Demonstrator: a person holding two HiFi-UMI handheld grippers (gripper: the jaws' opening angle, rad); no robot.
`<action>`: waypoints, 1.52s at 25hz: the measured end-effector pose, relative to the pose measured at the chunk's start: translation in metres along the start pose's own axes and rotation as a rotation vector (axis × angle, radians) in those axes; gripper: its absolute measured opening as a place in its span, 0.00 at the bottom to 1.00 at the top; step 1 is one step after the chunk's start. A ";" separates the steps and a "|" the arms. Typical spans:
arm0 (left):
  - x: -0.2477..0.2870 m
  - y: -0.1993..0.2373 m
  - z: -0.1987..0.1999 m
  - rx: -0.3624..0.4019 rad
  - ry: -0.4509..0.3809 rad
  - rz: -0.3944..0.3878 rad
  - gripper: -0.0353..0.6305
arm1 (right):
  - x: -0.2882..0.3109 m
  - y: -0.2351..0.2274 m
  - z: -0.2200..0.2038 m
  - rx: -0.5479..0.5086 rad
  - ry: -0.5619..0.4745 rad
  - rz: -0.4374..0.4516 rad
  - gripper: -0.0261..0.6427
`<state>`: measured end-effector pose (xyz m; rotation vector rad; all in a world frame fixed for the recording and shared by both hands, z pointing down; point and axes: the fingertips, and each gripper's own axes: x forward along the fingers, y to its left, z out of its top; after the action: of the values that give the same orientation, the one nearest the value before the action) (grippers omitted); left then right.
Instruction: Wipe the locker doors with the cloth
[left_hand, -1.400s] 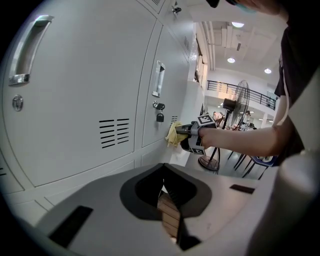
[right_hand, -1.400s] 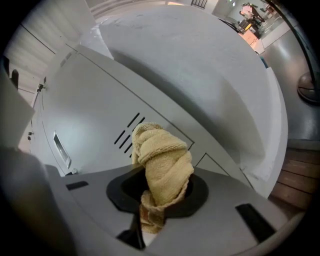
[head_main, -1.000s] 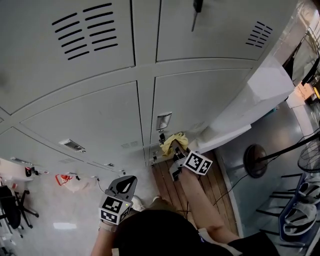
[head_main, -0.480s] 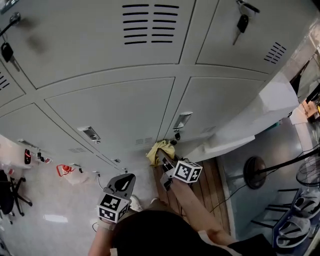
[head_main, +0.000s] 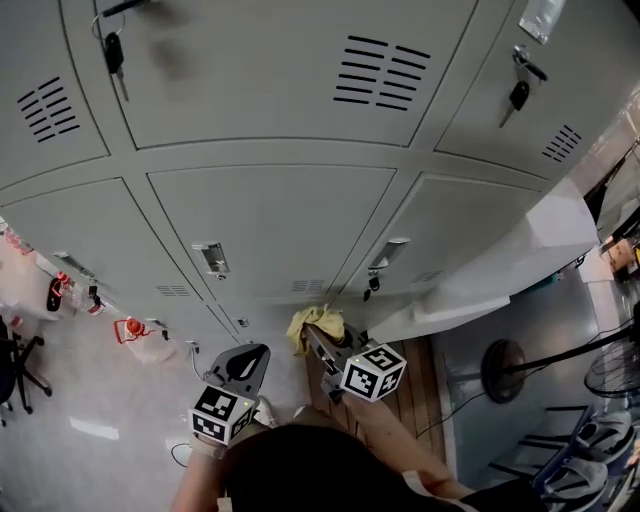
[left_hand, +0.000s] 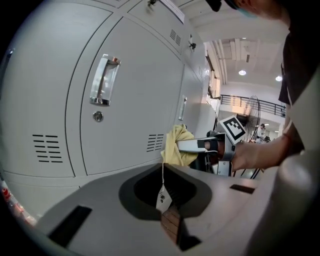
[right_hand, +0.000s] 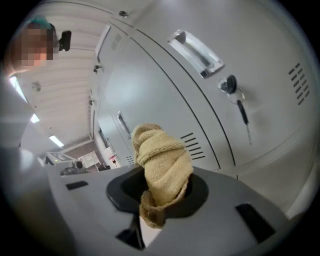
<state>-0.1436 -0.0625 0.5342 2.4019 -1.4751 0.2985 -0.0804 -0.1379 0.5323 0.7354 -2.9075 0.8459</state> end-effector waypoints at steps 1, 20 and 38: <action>-0.003 0.001 0.004 0.003 -0.011 -0.003 0.07 | -0.002 0.007 0.003 -0.034 0.002 0.007 0.16; -0.030 -0.001 0.049 0.044 -0.157 -0.038 0.07 | -0.052 0.057 0.040 -0.376 -0.017 -0.030 0.16; -0.034 -0.009 0.041 0.010 -0.144 -0.042 0.10 | -0.062 0.050 0.022 -0.363 0.020 -0.035 0.16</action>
<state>-0.1507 -0.0452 0.4831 2.5049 -1.4833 0.1253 -0.0454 -0.0851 0.4794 0.7330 -2.8968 0.3029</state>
